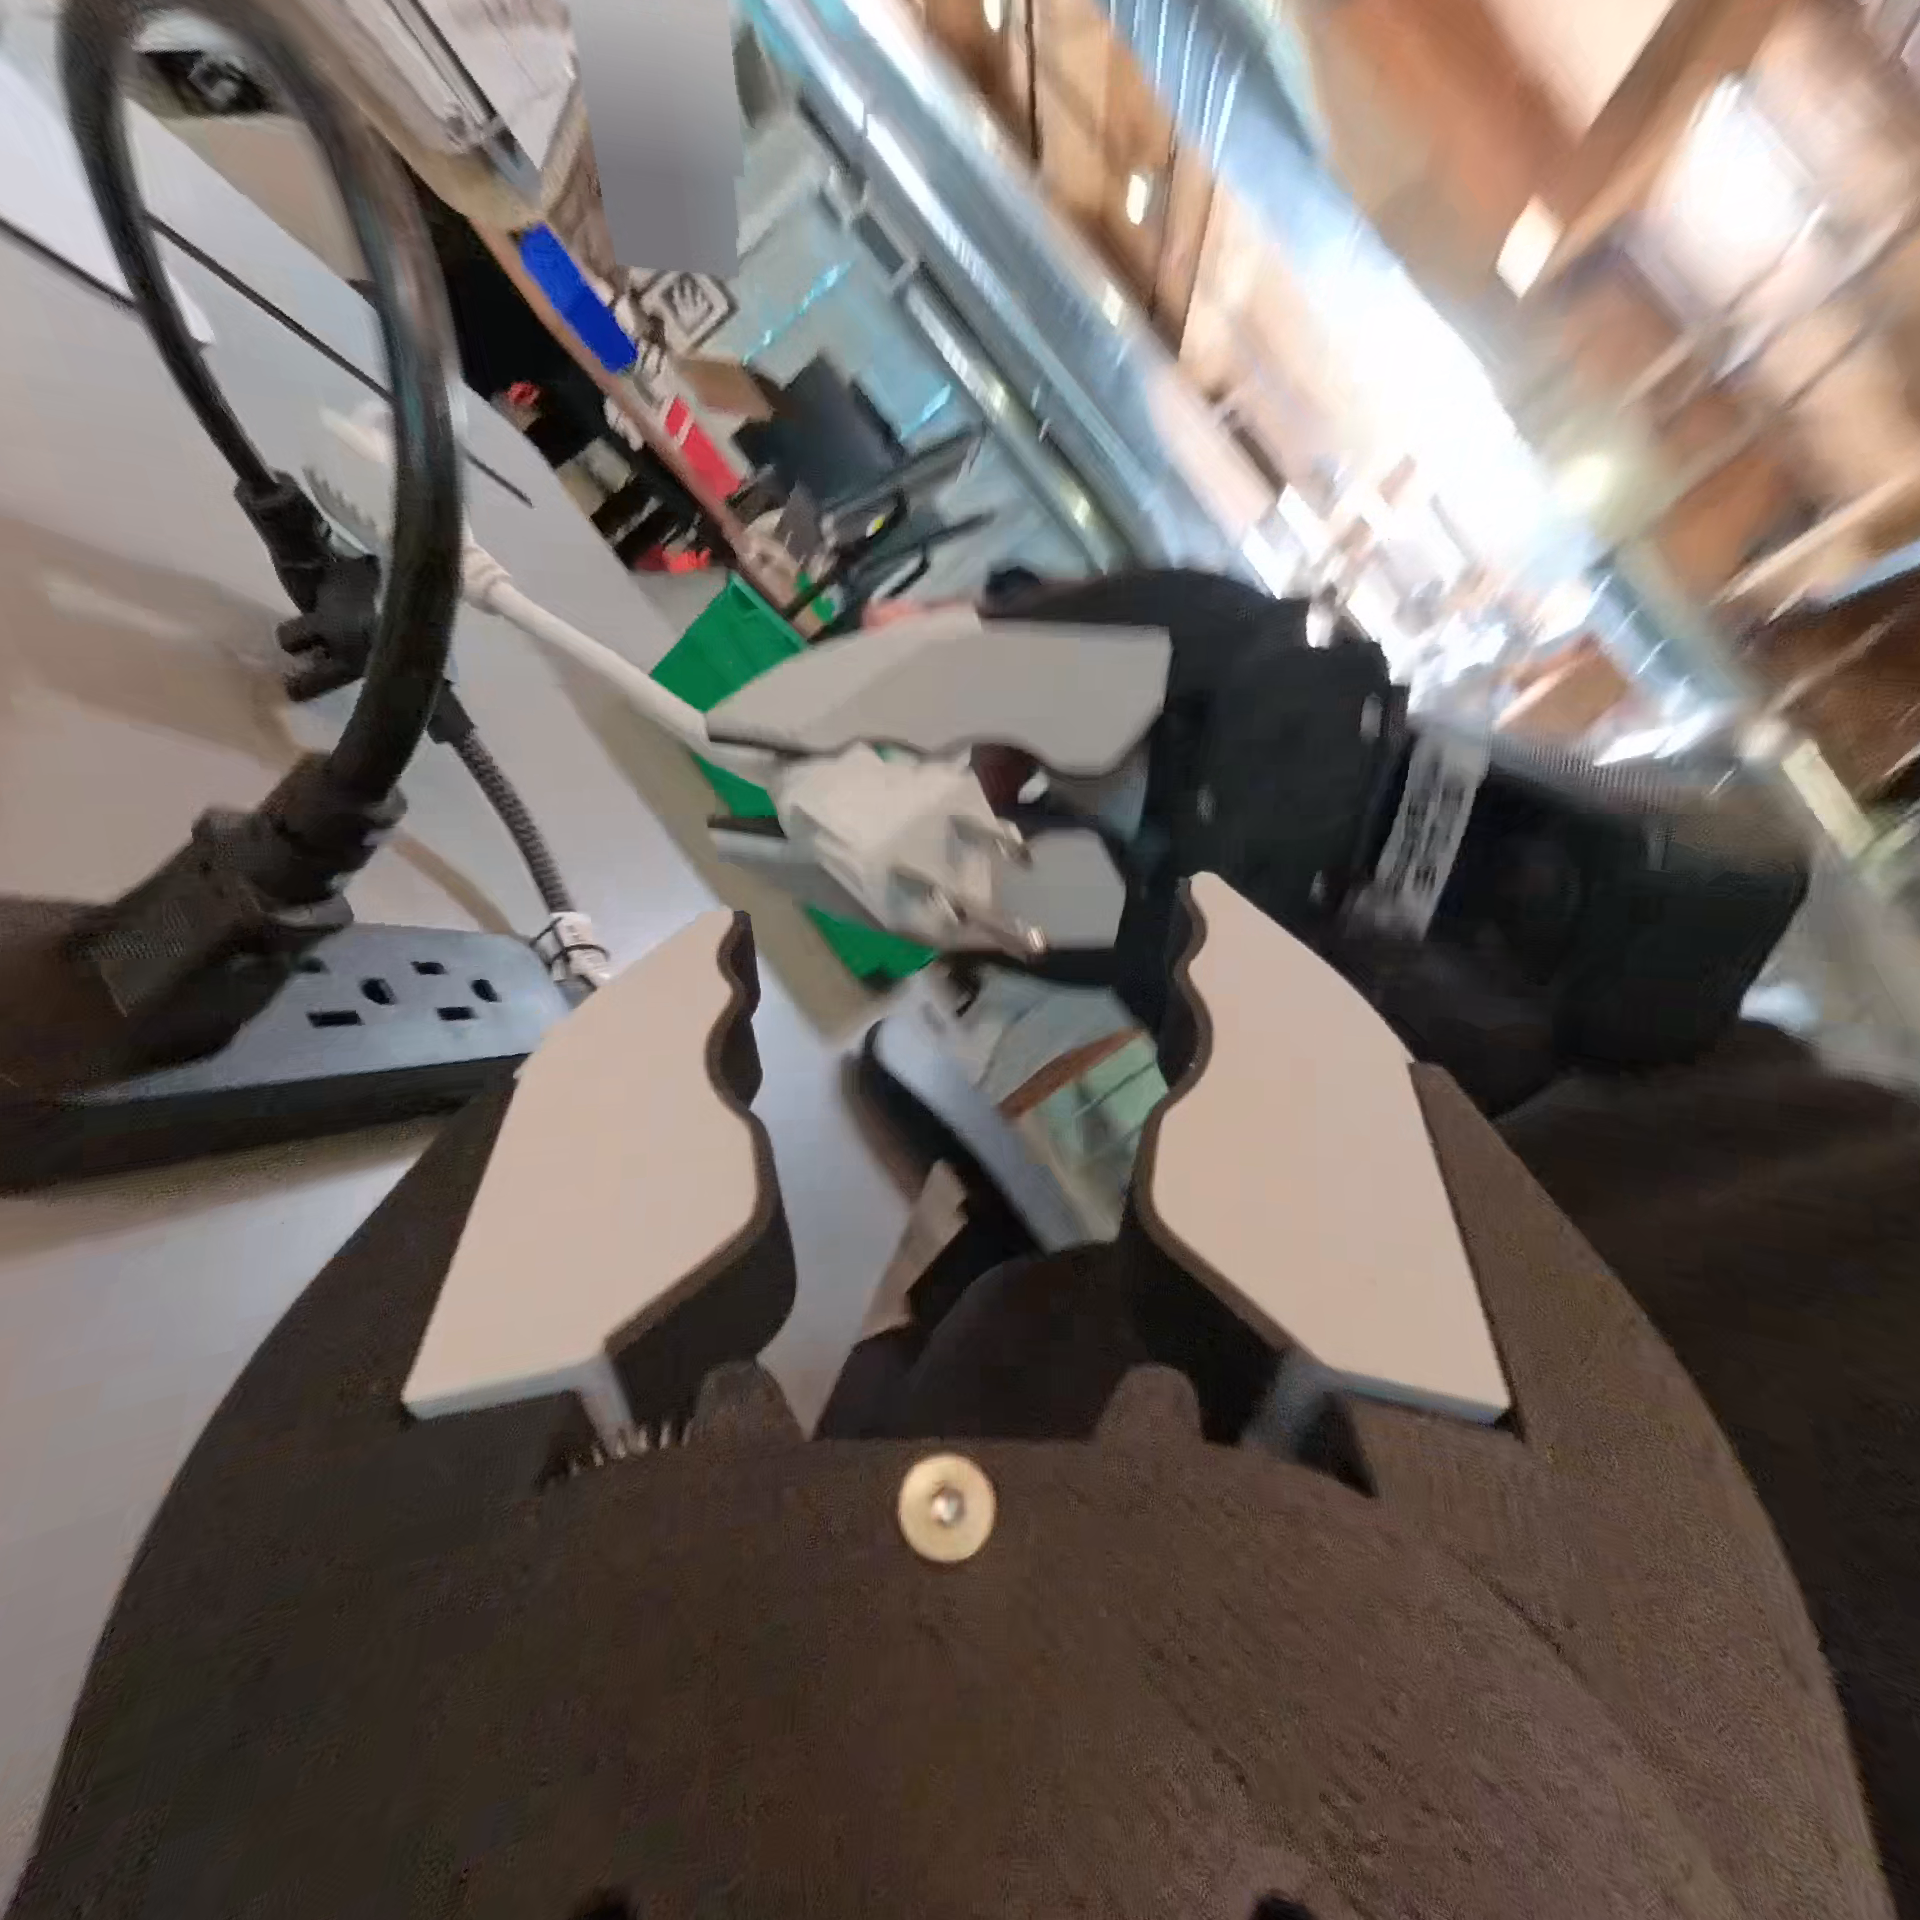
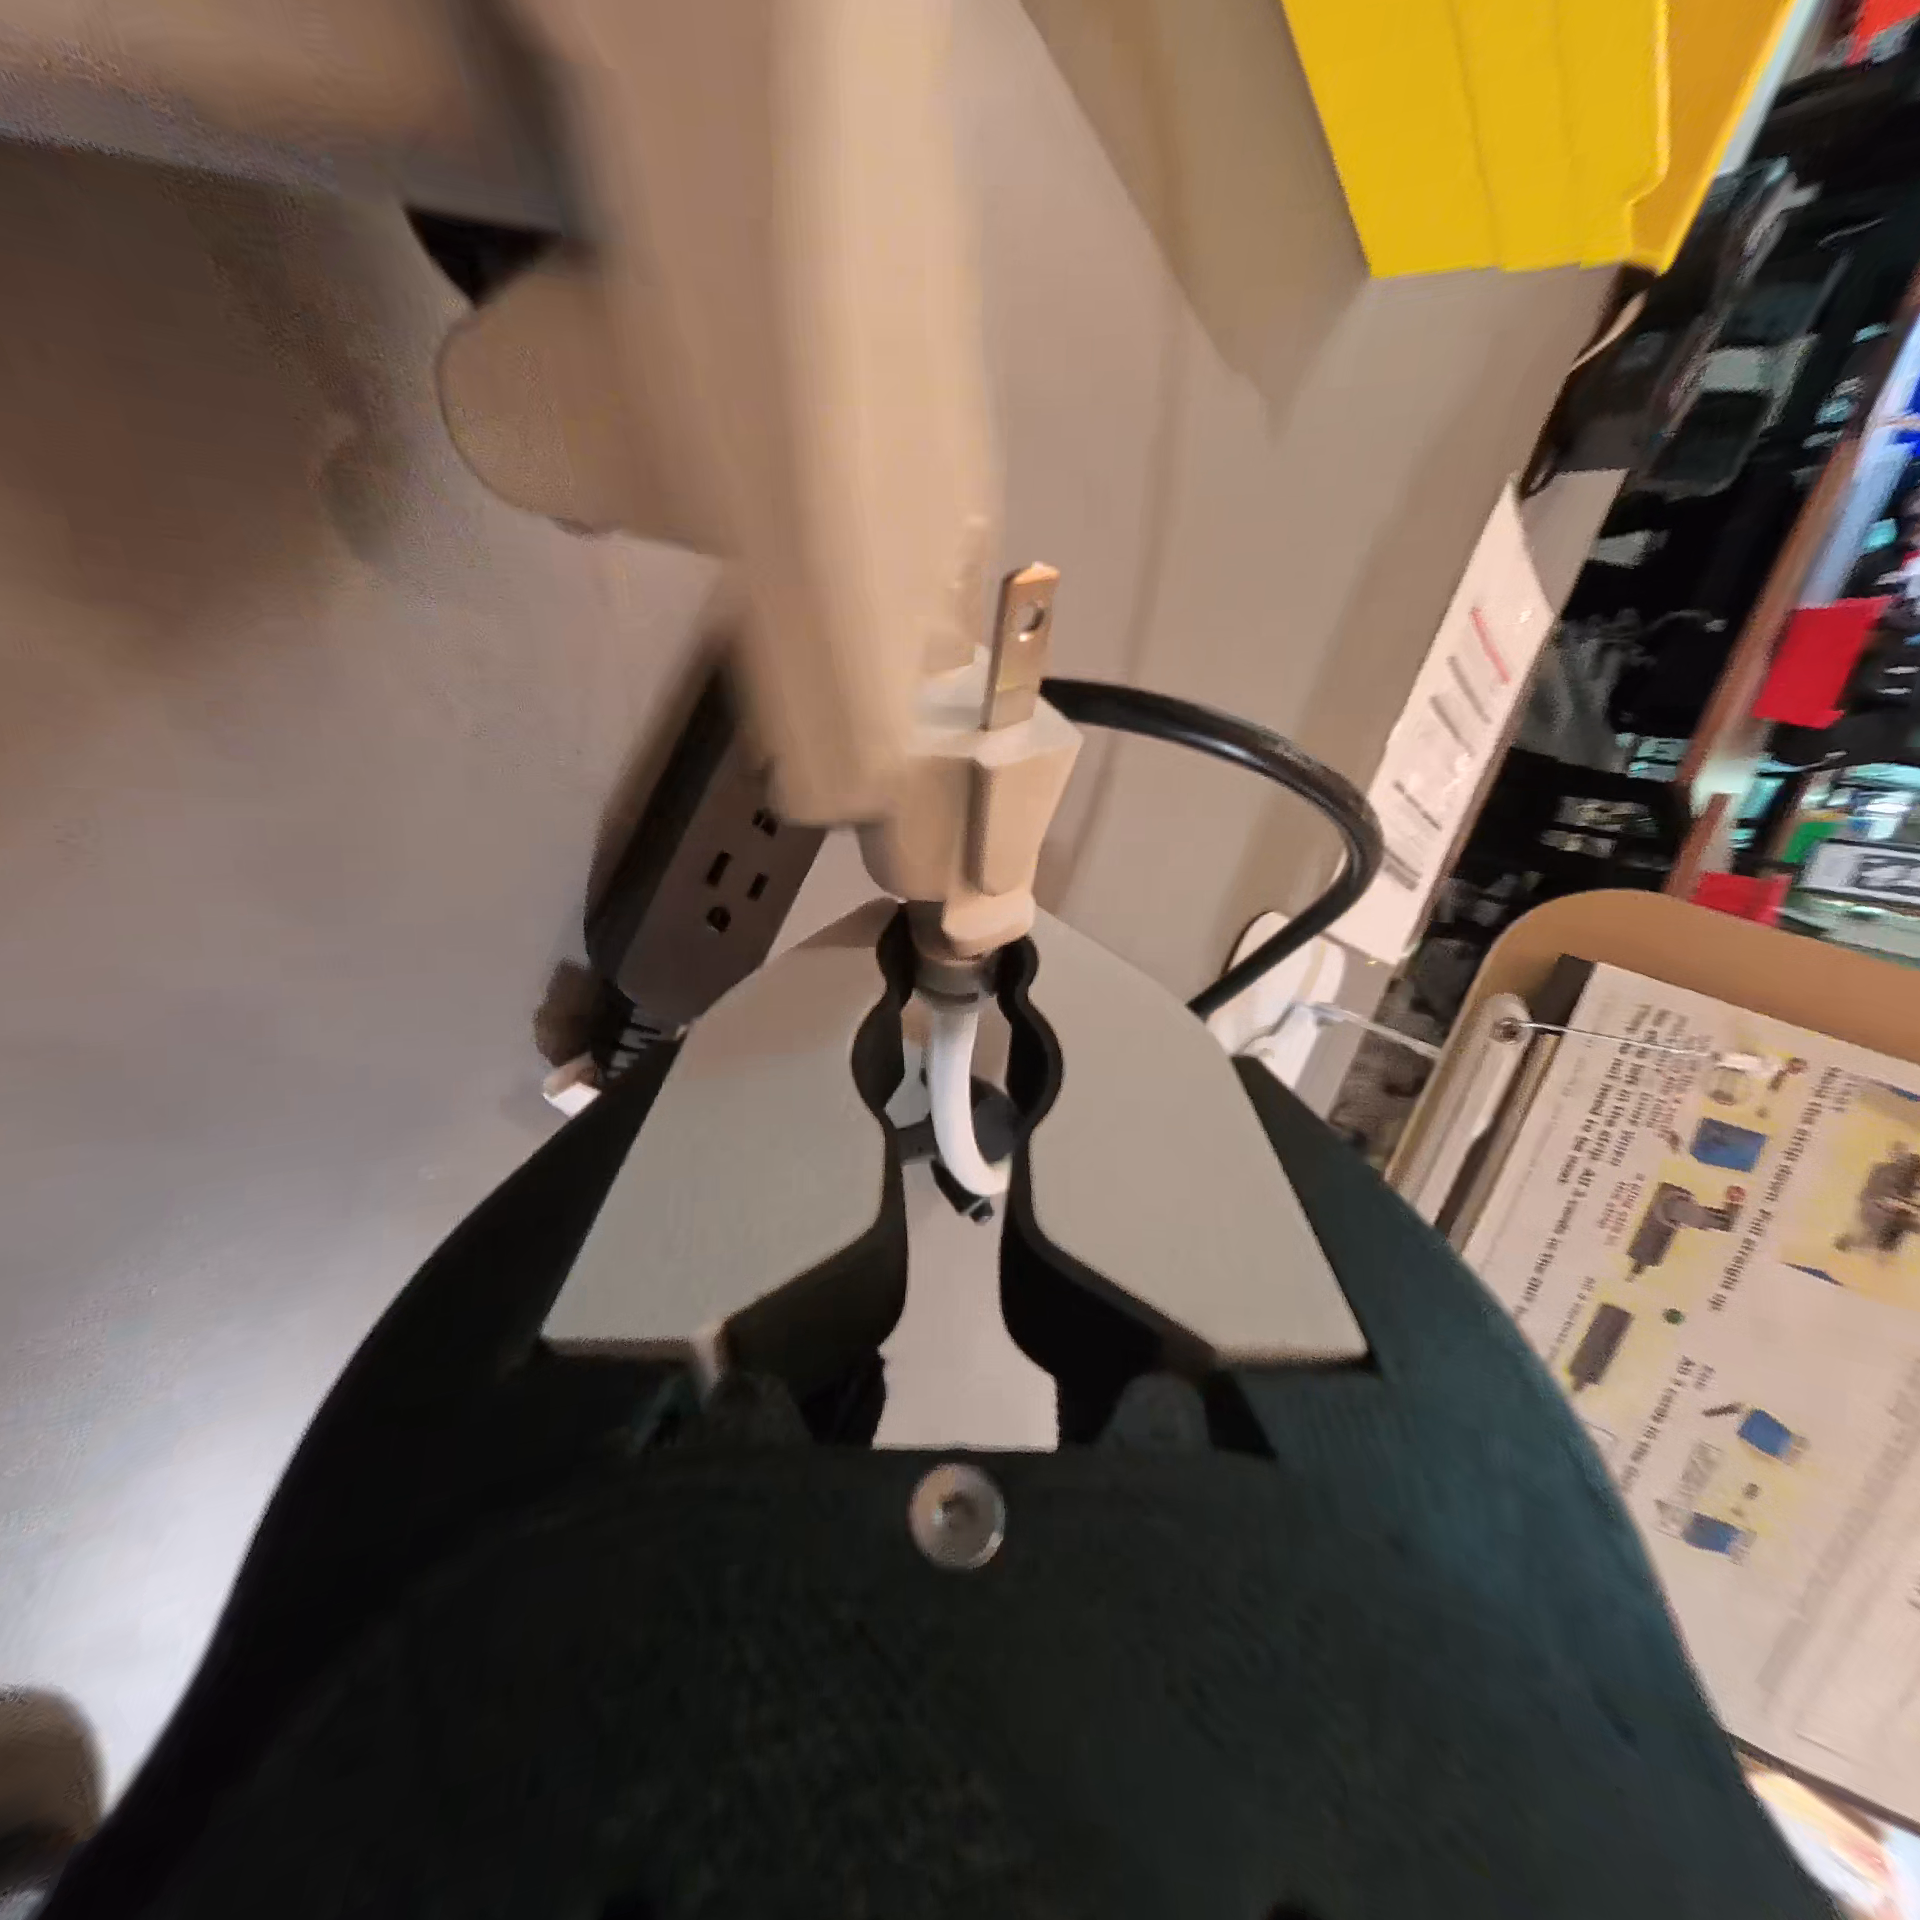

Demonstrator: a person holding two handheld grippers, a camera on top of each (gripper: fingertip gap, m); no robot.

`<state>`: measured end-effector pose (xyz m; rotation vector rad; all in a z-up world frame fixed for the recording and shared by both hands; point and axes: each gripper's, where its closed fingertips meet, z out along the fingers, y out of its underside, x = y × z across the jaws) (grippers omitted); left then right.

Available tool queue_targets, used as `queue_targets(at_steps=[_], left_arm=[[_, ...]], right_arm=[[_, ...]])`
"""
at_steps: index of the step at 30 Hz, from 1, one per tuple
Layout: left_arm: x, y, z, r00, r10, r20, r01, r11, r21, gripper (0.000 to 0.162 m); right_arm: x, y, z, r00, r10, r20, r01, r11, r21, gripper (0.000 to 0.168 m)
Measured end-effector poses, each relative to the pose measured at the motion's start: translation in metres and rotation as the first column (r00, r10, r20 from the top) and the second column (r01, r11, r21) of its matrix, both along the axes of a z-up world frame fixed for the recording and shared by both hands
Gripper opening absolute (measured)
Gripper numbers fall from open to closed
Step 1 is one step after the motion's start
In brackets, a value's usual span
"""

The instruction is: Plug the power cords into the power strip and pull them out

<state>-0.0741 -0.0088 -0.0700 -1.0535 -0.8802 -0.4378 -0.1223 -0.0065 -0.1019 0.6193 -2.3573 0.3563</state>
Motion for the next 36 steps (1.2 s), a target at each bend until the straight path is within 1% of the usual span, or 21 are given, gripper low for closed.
queue_targets(at_steps=[2,3,4,8,11,13,14,16,19,20,21,22,24,26,27,28,30,31,32,34,36], left_arm=[[-0.002,0.001,-0.003,0.999,0.008,0.052,-0.011,0.998,0.057,0.07],[0.0,0.003,-0.005,0.999,-0.001,0.05,-0.001,0.999,0.041,0.058],[0.003,0.006,-0.006,0.999,-0.019,0.039,0.018,1.0,0.023,0.052],[0.006,0.014,-0.007,0.999,-0.037,0.007,0.038,0.998,-0.055,0.048],[0.007,0.018,-0.001,0.998,-0.058,-0.007,0.058,0.998,0.004,0.045],[0.007,0.018,0.002,0.998,-0.054,-0.033,0.055,0.998,0.033,0.042],[0.006,0.016,0.002,0.998,-0.043,-0.046,0.044,0.999,0.026,0.031],[0.004,0.009,0.01,0.996,-0.022,-0.083,0.027,0.997,0.07,0.032],[0.003,0.007,0.012,0.99,-0.006,-0.144,0.006,1.0,0.002,0.031],[0.003,0.008,0.012,0.985,-0.002,-0.173,-0.004,0.999,-0.033,0.031],[0.004,0.01,0.012,0.979,-0.001,-0.202,-0.012,0.998,-0.067,0.031],[0.004,0.012,0.012,0.972,-0.004,-0.233,-0.021,0.994,-0.106,0.031],[0.009,0.02,0.013,0.947,-0.017,-0.32,-0.041,0.984,-0.176,0.031],[0.015,0.03,0.015,0.913,-0.042,-0.407,-0.059,0.971,-0.232,0.032],[0.018,0.036,0.015,0.892,-0.057,-0.448,-0.073,0.961,-0.268,0.032],[0.021,0.042,0.014,0.87,-0.079,-0.486,-0.084,0.948,-0.305,0.032],[0.026,0.053,0.008,0.841,-0.124,-0.526,-0.097,0.923,-0.372,0.032],[0.027,0.056,0.005,0.837,-0.14,-0.529,-0.094,0.916,-0.39,0.032],[0.028,0.057,0.007,0.837,-0.136,-0.53,-0.086,0.924,-0.372,0.032],[0.023,0.055,0.005,0.861,-0.124,-0.494,-0.071,0.931,-0.358,0.03],[0.017,0.052,-0.002,0.878,-0.118,-0.463,-0.068,0.928,-0.366,0.029]], right_arm=[[0.01,-0.003,-0.004,0.997,0.034,-0.066,-0.035,0.999,-0.012,0.016],[0.014,-0.004,-0.006,0.994,0.047,-0.095,-0.049,0.999,-0.019,0.016],[0.016,-0.004,-0.006,0.991,0.05,-0.125,-0.053,0.998,-0.021,0.016],[0.015,0.001,-0.003,0.986,0.061,-0.158,-0.077,0.993,-0.095,0.016],[0.013,0.006,0.006,0.983,0.061,-0.17,-0.093,0.977,-0.189,0.018],[0.005,0.012,0.017,0.985,0.005,-0.175,-0.055,0.957,-0.285,0.021],[0.0,0.017,0.025,0.985,-0.03,-0.168,-0.03,0.939,-0.343,0.025],[-0.007,0.03,0.037,0.991,-0.102,-0.085,0.05,0.883,-0.467,0.032],[-0.003,0.042,0.036,0.971,-0.114,0.21,0.221,0.76,-0.61,0.035],[0.001,0.043,0.034,0.941,-0.085,0.326,0.289,0.703,-0.65,0.037],[0.008,0.042,0.032,0.888,-0.027,0.46,0.368,0.642,-0.673,0.04],[0.016,0.039,0.033,0.805,0.057,0.591,0.457,0.576,-0.678,0.043],[0.033,0.032,0.041,0.567,0.291,0.771,0.625,0.458,-0.632,0.048],[0.038,0.03,0.05,0.321,0.494,0.808,0.762,0.373,-0.53,0.055],[0.038,0.029,0.054,0.22,0.567,0.794,0.804,0.356,-0.477,0.051],[0.039,0.027,0.058,0.151,0.622,0.768,0.826,0.348,-0.444,0.048],[0.046,0.025,0.065,0.077,0.688,0.722,0.827,0.36,-0.432,0.04],[0.049,0.023,0.064,0.063,0.683,0.728,0.818,0.383,-0.43,0.024],[0.049,0.022,0.061,0.076,0.662,0.746,0.814,0.391,-0.43,0.012],[0.045,0.022,0.06,0.122,0.637,0.761,0.811,0.378,-0.446,0.01],[0.039,0.021,0.056,0.204,0.591,0.781,0.796,0.365,-0.484,0.01]])
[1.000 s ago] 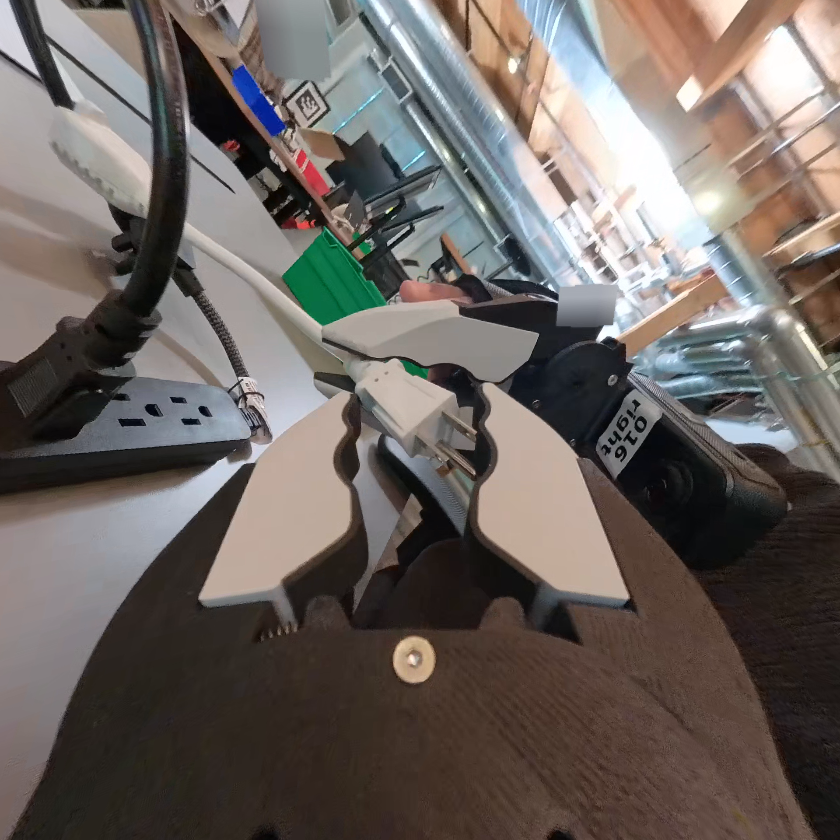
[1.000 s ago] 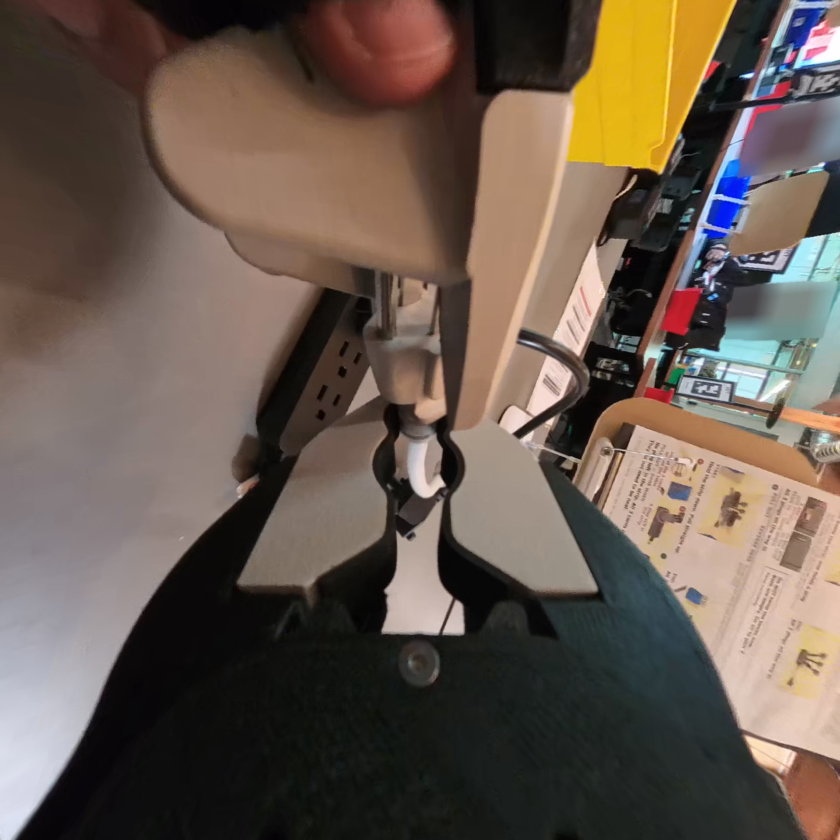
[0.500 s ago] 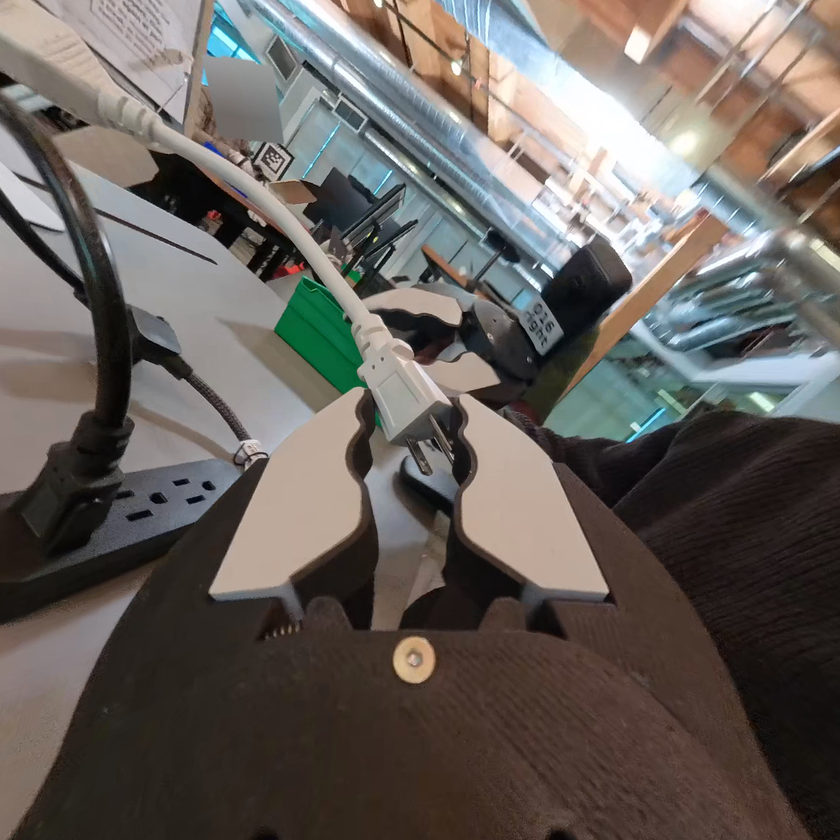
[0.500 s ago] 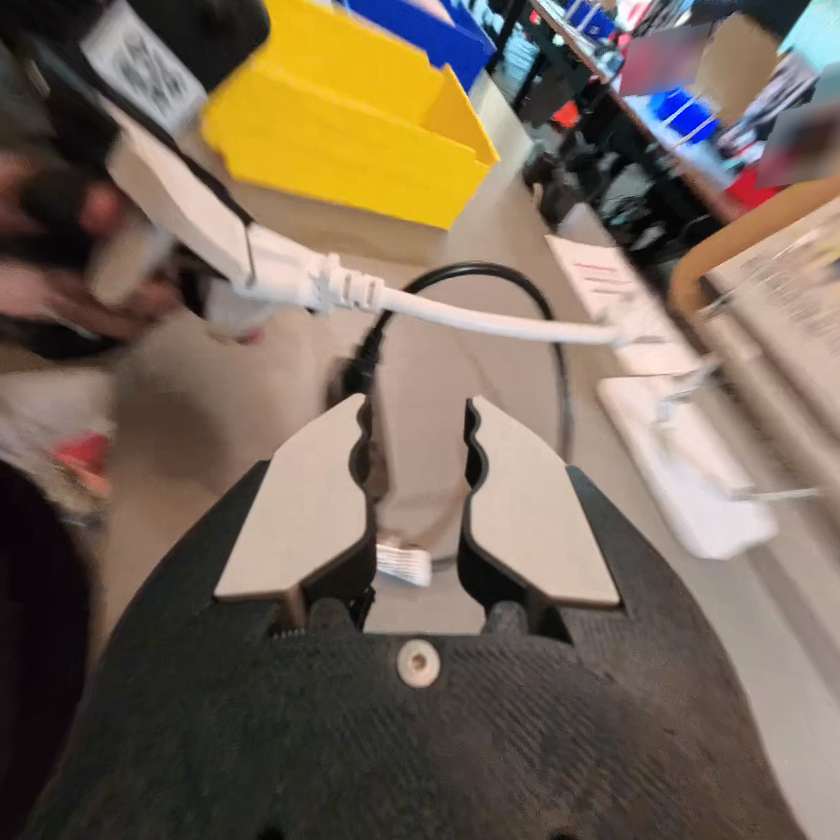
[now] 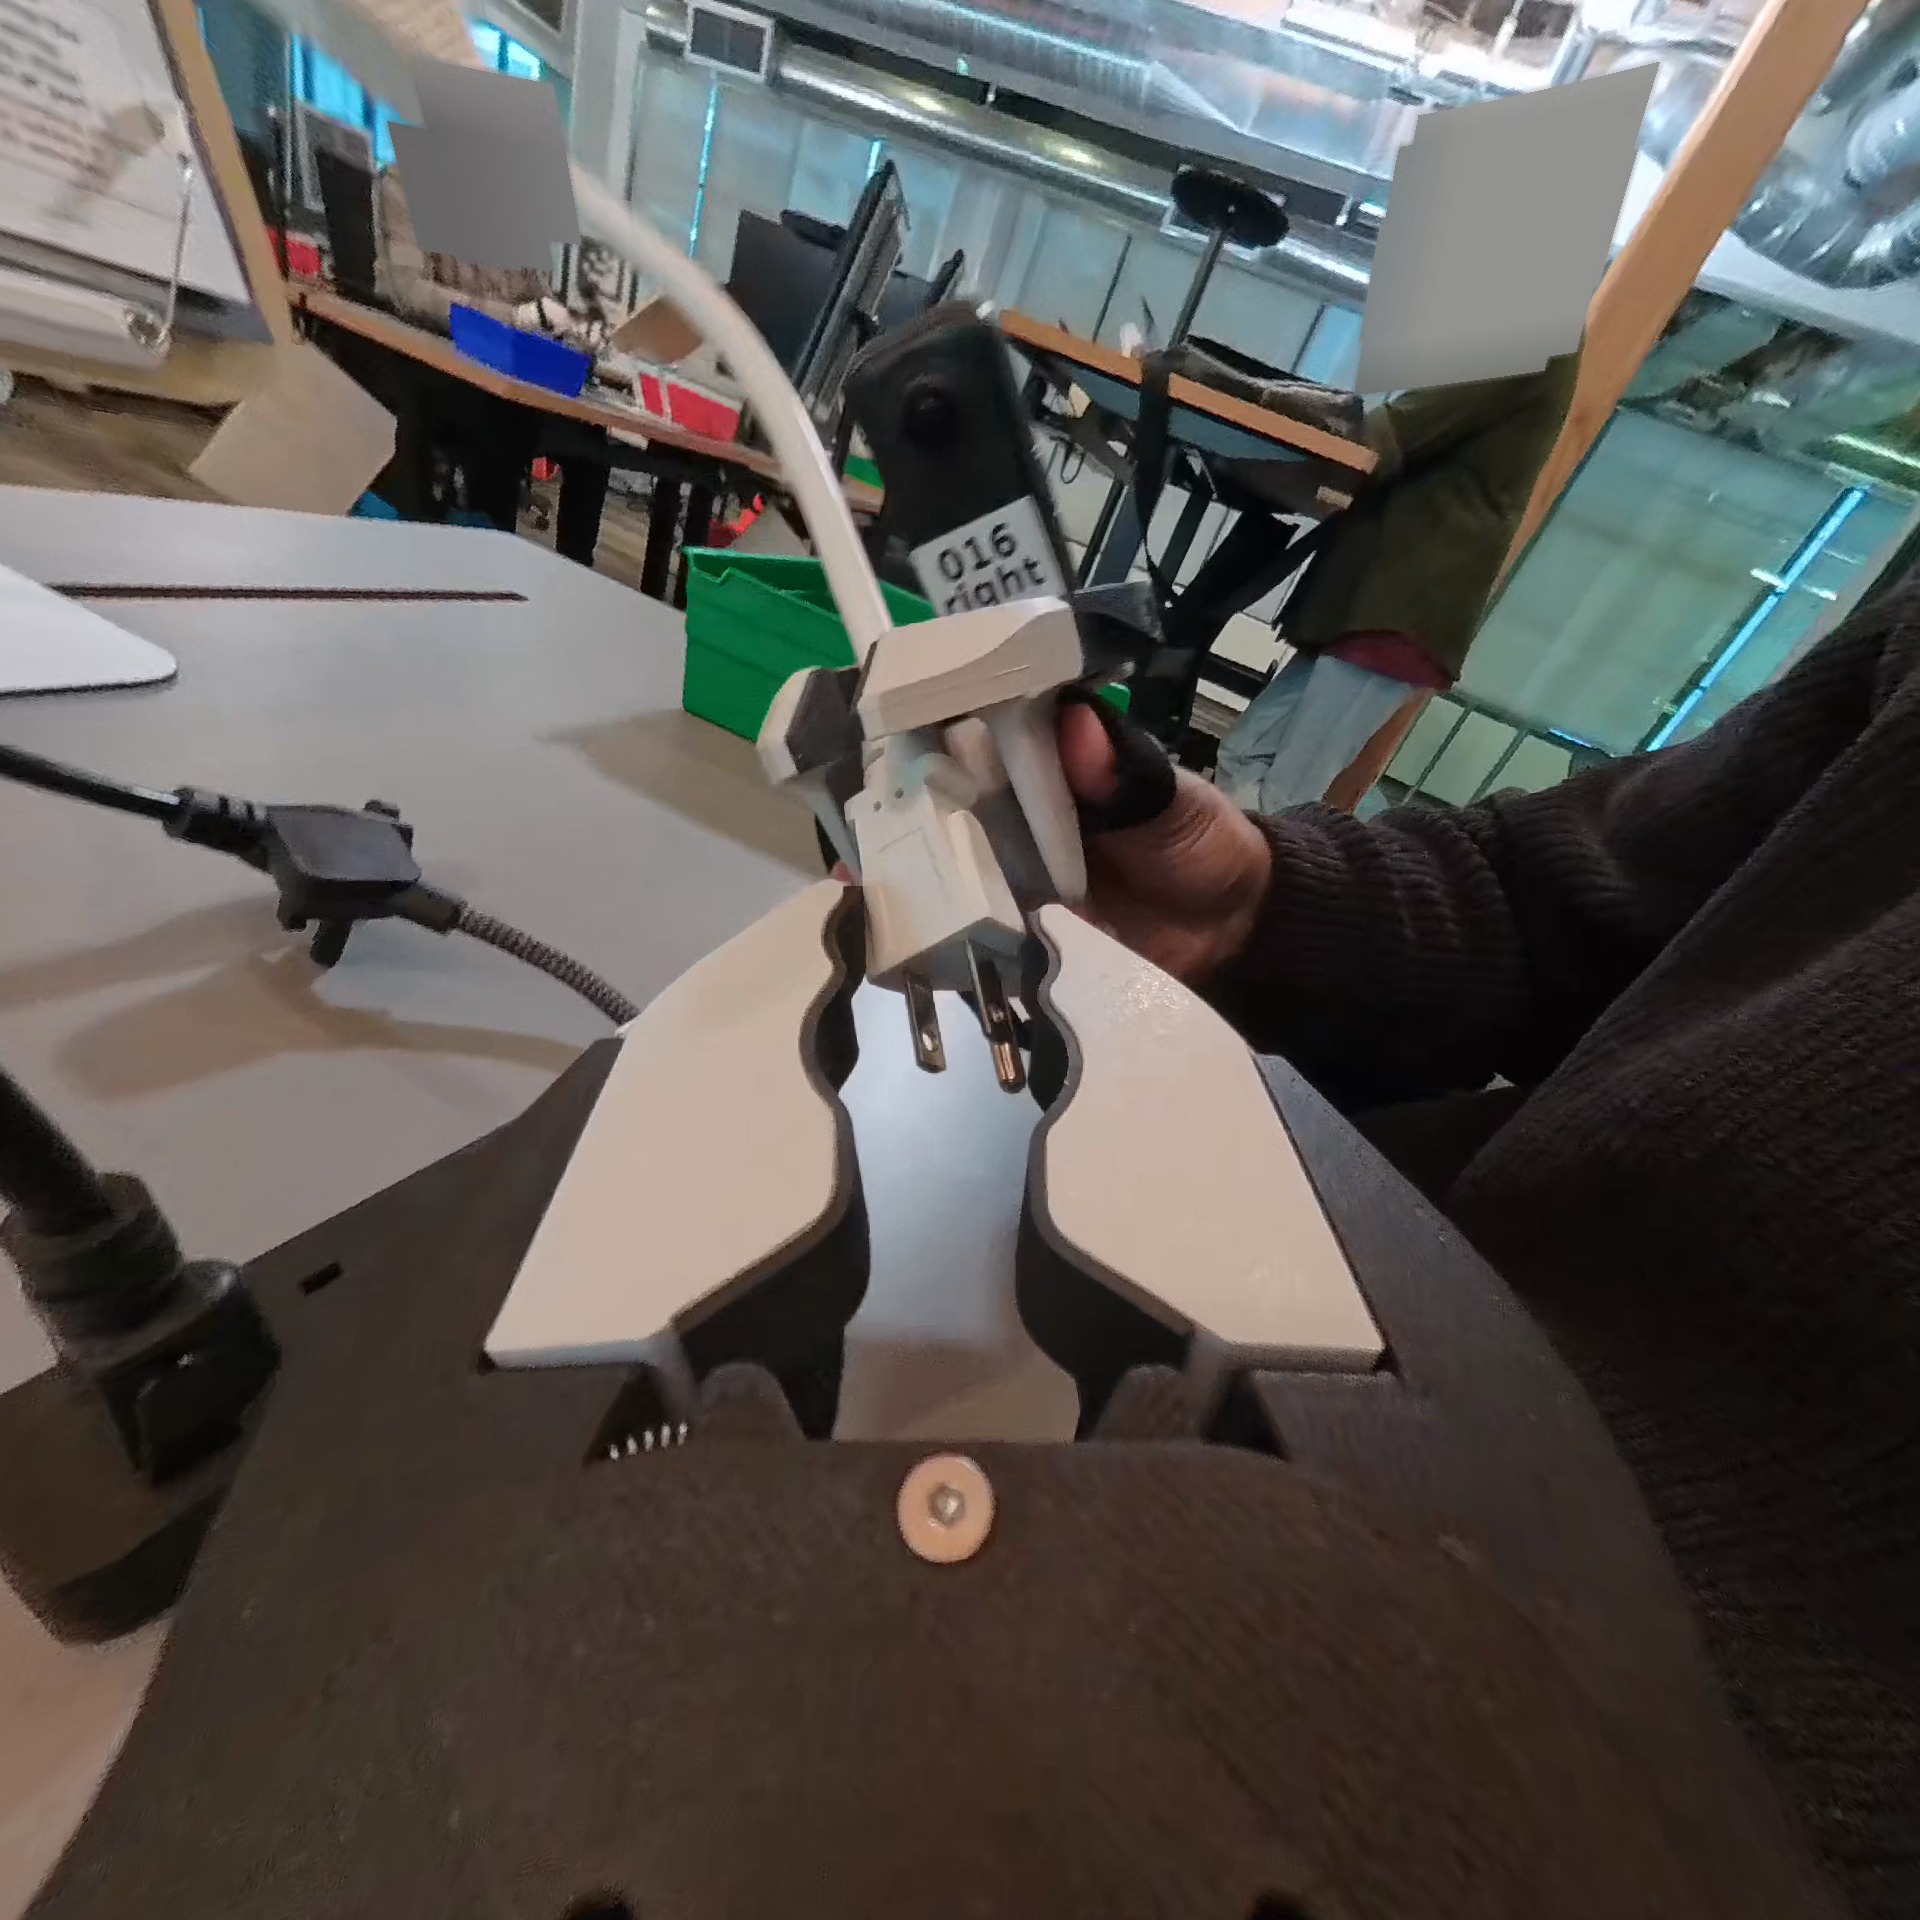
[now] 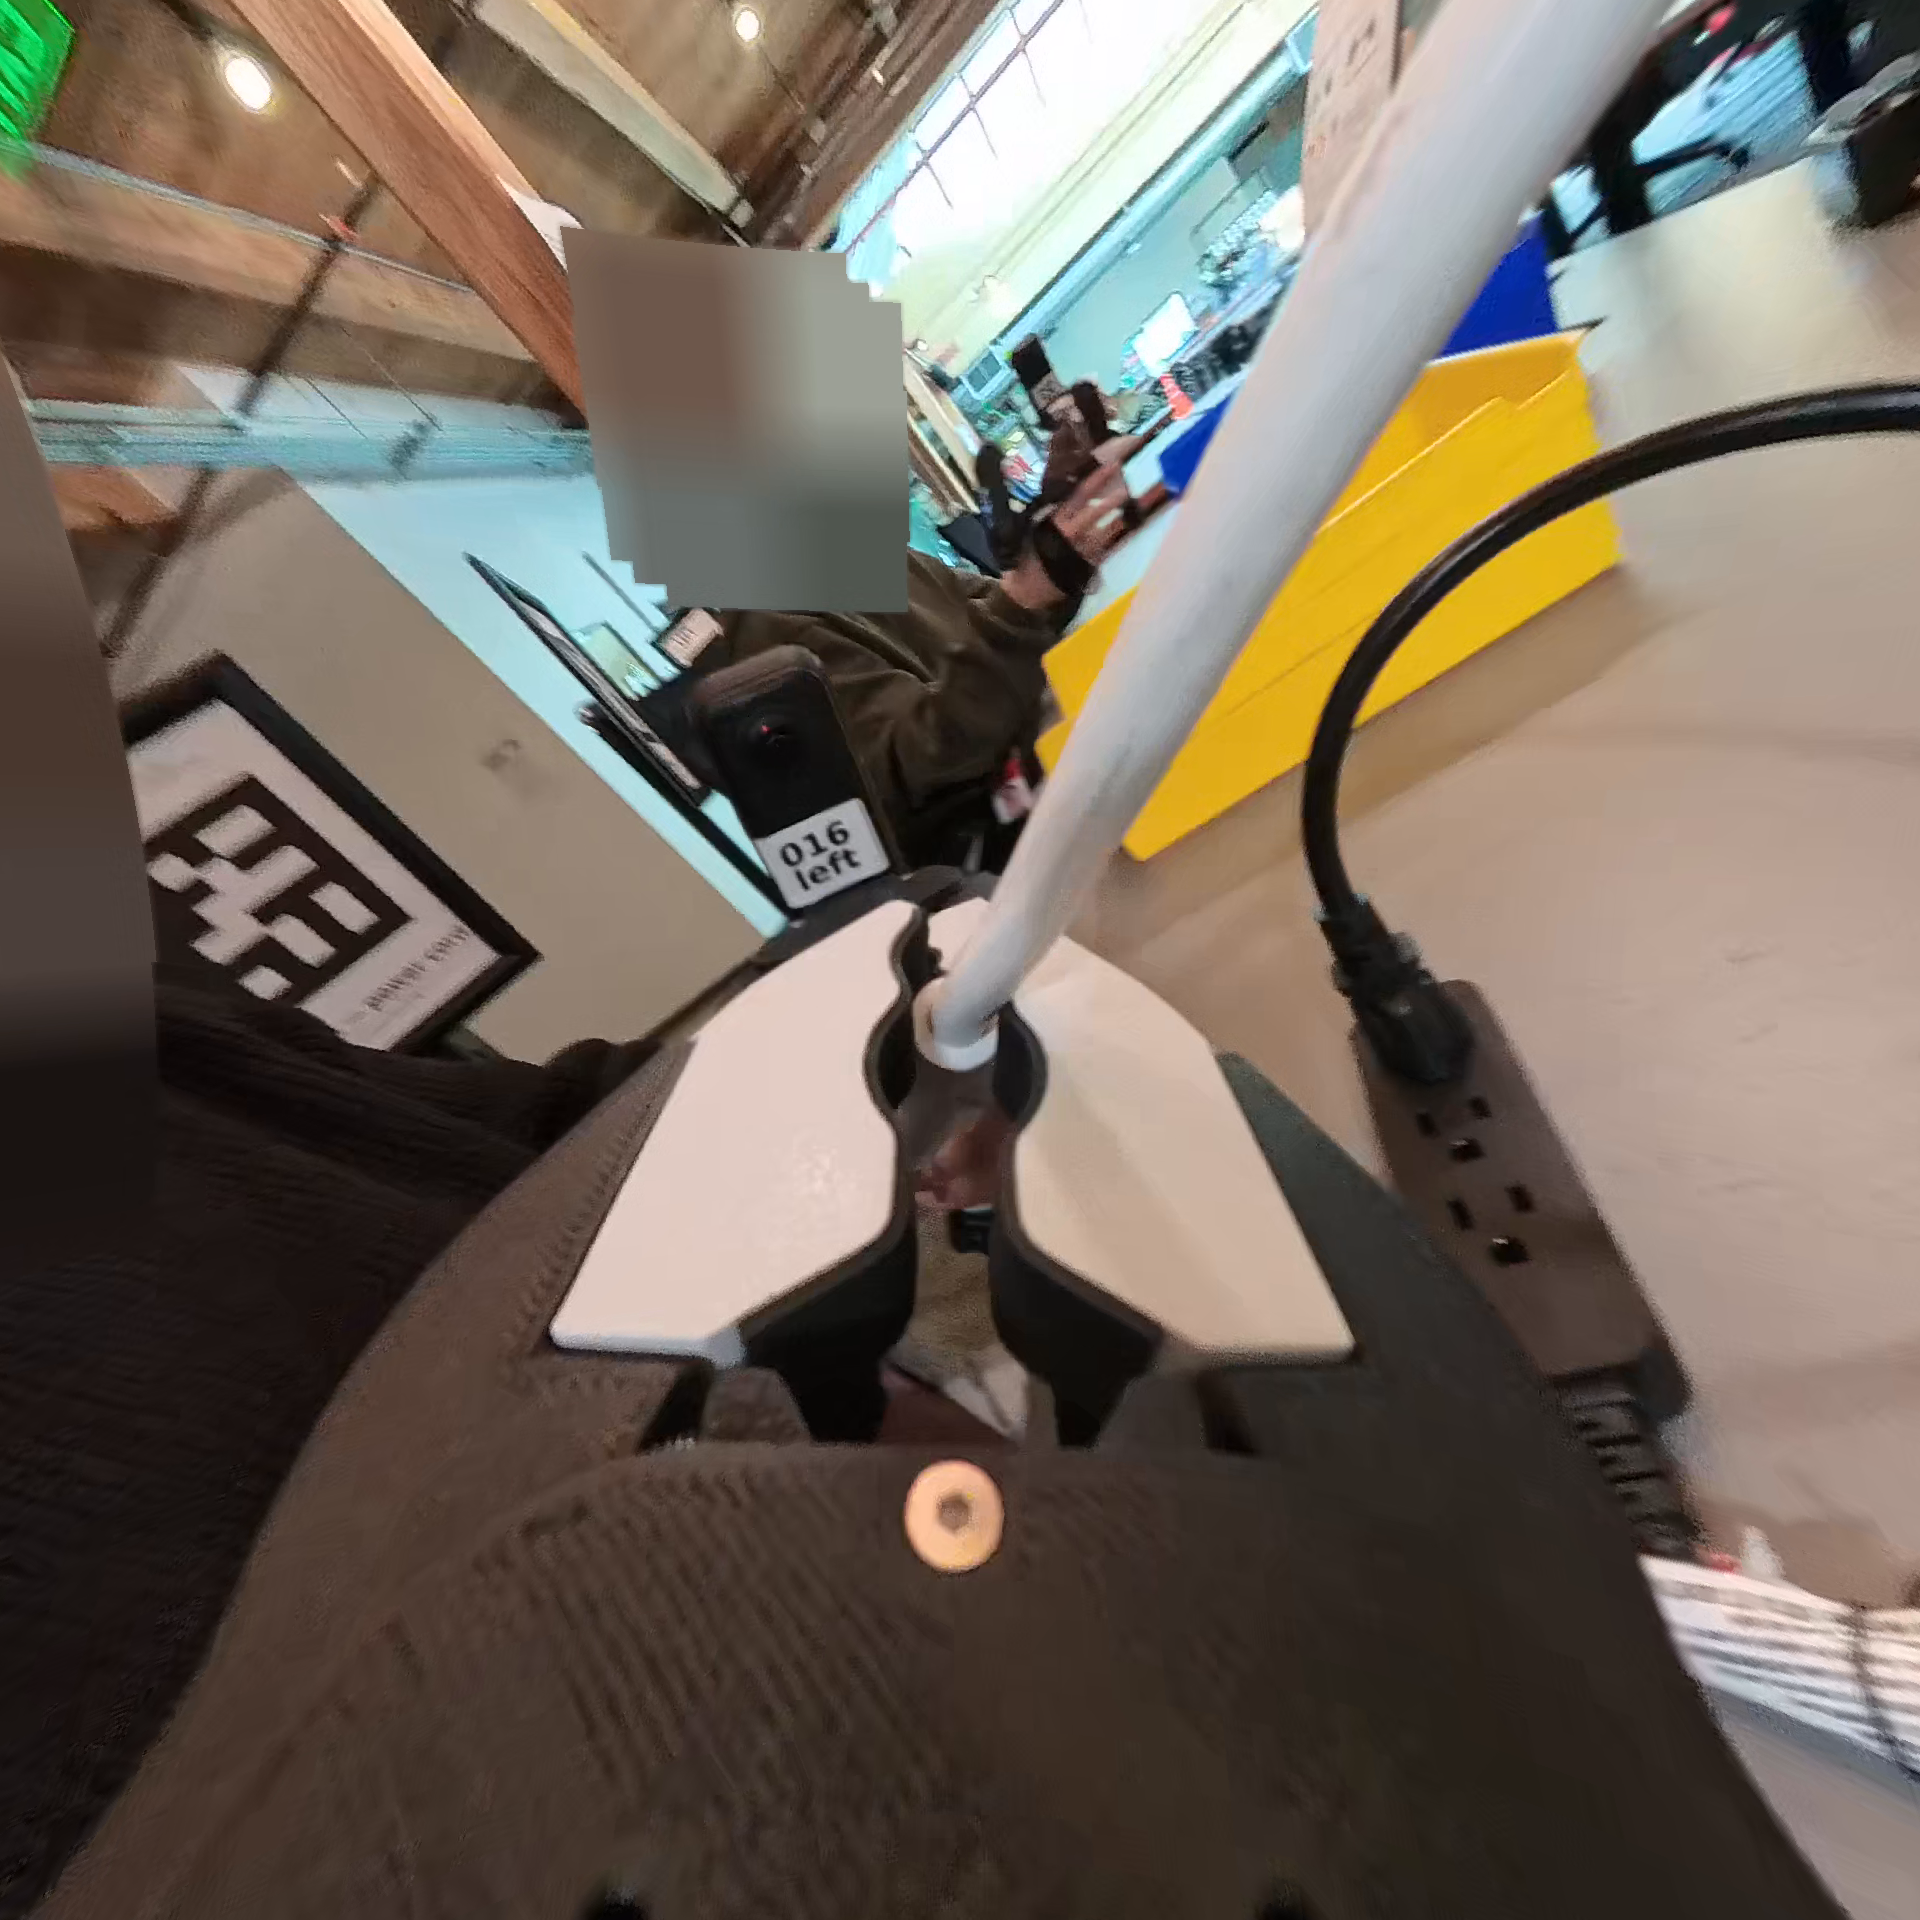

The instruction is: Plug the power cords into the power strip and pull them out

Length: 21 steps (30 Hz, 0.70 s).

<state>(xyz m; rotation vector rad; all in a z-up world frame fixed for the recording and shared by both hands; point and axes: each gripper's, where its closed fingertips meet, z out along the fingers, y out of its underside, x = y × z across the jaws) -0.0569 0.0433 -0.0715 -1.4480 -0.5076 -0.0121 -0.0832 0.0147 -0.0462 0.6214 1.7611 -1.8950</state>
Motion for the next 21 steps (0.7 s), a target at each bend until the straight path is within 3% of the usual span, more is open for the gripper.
queue_targets(at_steps=[3,6,8,10,13,21], left_arm=[[-0.012,-0.013,-0.003,0.997,0.071,0.016,-0.072,0.997,0.003,0.03],[-0.035,-0.051,0.006,0.972,0.225,0.062,-0.229,0.97,0.079,0.039],[-0.056,-0.086,0.001,0.924,0.359,0.133,-0.372,0.924,0.09,0.038],[-0.069,-0.113,-0.009,0.879,0.439,0.184,-0.458,0.886,0.07,0.038],[-0.073,-0.126,-0.006,0.88,0.428,0.207,-0.456,0.882,0.116,0.039],[-0.072,-0.106,-0.012,0.917,0.367,0.154,-0.378,0.924,0.05,0.039]], right_arm=[[-0.013,-0.002,-0.01,0.978,-0.071,-0.198,0.094,0.989,0.11,0.009],[-0.032,-0.003,-0.023,0.883,-0.101,-0.459,0.224,0.949,0.222,0.009],[-0.041,-0.009,-0.028,0.82,-0.1,-0.563,0.261,0.941,0.213,0.009],[-0.049,-0.017,-0.036,0.792,-0.089,-0.604,0.266,0.941,0.21,0.009],[-0.056,-0.032,-0.054,0.761,-0.018,-0.649,0.243,0.935,0.259,0.009],[-0.062,-0.06,-0.069,0.797,0.062,-0.601,0.194,0.916,0.351,0.009]])
